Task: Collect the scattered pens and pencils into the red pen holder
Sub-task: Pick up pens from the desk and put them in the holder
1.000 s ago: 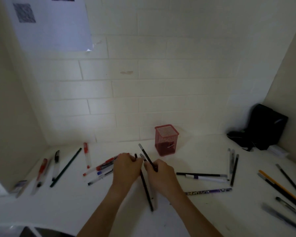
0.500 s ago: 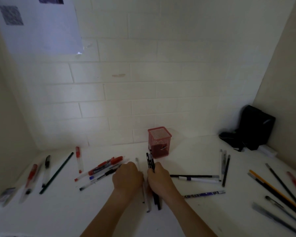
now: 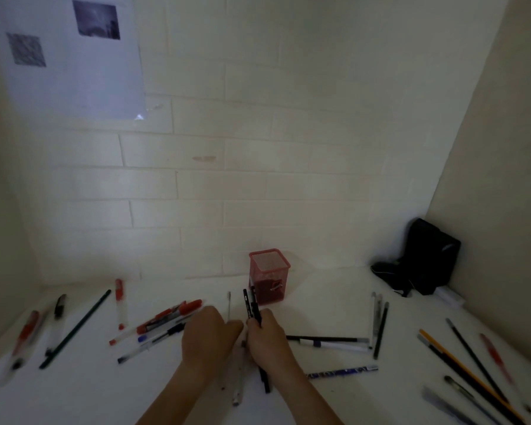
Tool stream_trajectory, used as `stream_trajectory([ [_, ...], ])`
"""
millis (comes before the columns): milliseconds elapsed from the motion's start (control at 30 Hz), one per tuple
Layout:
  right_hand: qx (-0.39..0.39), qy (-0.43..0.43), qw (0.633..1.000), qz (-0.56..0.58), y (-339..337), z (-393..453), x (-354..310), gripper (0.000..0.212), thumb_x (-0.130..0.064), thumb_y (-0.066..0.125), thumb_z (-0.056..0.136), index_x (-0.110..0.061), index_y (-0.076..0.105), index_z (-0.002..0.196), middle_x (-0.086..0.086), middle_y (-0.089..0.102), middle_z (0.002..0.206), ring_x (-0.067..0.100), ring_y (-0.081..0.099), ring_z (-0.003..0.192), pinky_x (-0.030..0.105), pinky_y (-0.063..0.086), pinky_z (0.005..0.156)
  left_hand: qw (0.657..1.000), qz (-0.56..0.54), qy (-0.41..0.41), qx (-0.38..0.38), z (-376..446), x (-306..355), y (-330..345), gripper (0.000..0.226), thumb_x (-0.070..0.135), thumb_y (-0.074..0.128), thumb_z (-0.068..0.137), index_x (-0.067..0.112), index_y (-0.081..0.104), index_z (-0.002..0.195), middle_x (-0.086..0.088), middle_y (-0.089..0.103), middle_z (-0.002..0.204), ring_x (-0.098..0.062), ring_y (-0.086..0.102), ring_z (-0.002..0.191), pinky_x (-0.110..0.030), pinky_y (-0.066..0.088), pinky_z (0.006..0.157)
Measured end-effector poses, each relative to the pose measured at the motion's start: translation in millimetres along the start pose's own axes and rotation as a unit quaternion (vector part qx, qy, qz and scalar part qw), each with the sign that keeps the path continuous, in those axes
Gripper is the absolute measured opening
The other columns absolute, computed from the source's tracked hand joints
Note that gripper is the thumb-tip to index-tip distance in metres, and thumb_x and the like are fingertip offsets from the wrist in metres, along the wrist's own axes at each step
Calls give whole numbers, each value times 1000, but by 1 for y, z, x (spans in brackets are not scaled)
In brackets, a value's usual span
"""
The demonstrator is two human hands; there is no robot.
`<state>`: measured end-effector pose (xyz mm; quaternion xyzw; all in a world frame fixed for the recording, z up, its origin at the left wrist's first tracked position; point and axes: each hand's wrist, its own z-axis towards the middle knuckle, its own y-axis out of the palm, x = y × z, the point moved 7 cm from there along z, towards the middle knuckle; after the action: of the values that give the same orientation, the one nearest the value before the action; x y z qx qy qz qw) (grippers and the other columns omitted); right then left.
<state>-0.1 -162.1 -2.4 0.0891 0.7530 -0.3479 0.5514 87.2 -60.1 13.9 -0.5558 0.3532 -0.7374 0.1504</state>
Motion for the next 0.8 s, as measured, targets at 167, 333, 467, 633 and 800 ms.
stream_trajectory([
  [167,-48,19,964,262,-15,0,-15,29,-40,57,98,-13,61,91,-2,47,58,9,40,40,20,30,39,988,-103,110,-12,-3,40,-15,31,26,75,74,19,54,52,6,50,46,-3,42,39,-15,36,43],
  [333,-6,-18,958,287,-44,4,-27,27,-36,64,95,-11,70,90,-2,49,54,9,36,40,20,27,40,963,-122,239,-28,-9,74,-13,15,24,72,83,26,66,70,11,64,61,0,56,55,-11,42,53],
  [467,102,-61,960,252,-76,14,-35,36,-41,50,101,-20,64,75,-10,62,56,-2,52,43,14,37,44,949,-175,256,63,1,76,-10,6,15,65,90,20,63,91,9,63,86,-6,59,77,-13,45,65],
  [633,171,-149,940,256,-109,27,-54,30,-38,47,103,-18,63,87,-3,70,74,-2,67,65,17,56,70,966,-147,205,64,35,67,16,54,19,74,81,16,48,128,6,40,119,-15,46,111,-28,45,92],
  [800,176,-208,898,346,-116,50,-72,22,-31,54,101,-17,59,86,-6,44,56,9,39,49,29,37,50,967,-172,185,-38,59,62,53,93,36,82,72,23,32,150,4,40,141,-12,46,124,-26,44,101],
])
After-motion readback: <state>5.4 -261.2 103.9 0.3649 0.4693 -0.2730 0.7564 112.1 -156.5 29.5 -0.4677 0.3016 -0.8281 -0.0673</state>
